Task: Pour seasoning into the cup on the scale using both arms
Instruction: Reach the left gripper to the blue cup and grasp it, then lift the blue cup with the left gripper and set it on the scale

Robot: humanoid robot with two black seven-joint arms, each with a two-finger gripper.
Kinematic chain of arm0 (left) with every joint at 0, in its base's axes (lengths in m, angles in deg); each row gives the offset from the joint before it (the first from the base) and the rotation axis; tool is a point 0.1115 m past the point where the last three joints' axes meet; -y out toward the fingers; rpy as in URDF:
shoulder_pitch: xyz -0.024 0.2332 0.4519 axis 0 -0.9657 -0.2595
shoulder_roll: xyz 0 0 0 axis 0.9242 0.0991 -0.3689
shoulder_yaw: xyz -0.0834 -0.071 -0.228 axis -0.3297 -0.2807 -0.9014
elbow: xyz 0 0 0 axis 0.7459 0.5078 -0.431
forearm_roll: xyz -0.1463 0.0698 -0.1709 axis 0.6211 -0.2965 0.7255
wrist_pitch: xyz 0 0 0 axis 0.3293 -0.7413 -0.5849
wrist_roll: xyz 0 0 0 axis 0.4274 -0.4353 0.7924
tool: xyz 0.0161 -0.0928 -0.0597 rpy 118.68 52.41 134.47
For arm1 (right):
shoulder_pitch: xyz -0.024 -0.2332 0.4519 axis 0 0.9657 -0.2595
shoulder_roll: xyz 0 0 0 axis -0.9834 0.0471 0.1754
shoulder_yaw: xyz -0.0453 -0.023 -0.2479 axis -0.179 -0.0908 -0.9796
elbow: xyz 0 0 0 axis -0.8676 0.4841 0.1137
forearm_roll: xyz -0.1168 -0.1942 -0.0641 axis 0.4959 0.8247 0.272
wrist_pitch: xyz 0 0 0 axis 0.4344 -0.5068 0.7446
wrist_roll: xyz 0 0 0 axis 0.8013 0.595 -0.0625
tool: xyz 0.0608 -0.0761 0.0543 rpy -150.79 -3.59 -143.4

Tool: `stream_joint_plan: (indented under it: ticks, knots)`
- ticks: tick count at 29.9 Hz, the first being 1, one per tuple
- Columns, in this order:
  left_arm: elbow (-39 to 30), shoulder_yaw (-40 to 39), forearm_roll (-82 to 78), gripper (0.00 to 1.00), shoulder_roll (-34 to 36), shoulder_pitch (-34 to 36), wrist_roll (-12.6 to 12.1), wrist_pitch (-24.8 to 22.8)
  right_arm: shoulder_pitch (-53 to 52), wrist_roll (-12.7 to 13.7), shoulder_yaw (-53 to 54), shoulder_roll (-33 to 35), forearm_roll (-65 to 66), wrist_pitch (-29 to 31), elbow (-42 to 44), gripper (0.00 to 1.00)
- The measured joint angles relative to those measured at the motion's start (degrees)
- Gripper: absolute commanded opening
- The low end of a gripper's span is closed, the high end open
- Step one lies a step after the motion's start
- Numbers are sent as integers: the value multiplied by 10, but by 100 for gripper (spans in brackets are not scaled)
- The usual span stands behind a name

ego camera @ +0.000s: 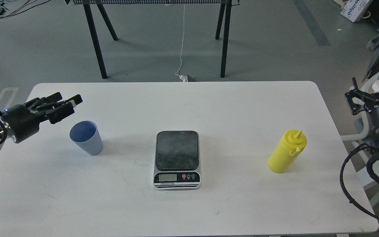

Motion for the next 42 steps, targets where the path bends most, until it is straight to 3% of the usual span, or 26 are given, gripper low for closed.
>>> stream_joint_plan:
  ticks: [12,16,20,21,35,39,42]
  knots:
    - [145,75,-141,61,-80,32,2,17,0,0,0,6,0,0,1,100]
    - [166,98,-138,32,-91,43,3,17,0,1,0,6,0,0,0,100]
    - [188,106,-136,17,-101,47,5,16,0,1,0,6,0,0,0,100]
    - [191,107,-135,9,-102,47,5,15,0,1,0,6,0,0,0,100]
    - [180,108,-119,6,-103,85,13,11,0,0,0,9,0,0,0,100]
    - [116,107,-109,6,-88,132,13,-17,-1,0,0,13,0,0,0,100]
    - [39,107,-101,6,-74,171,14,-66,-1,0,0,16,0,0,-1,100]
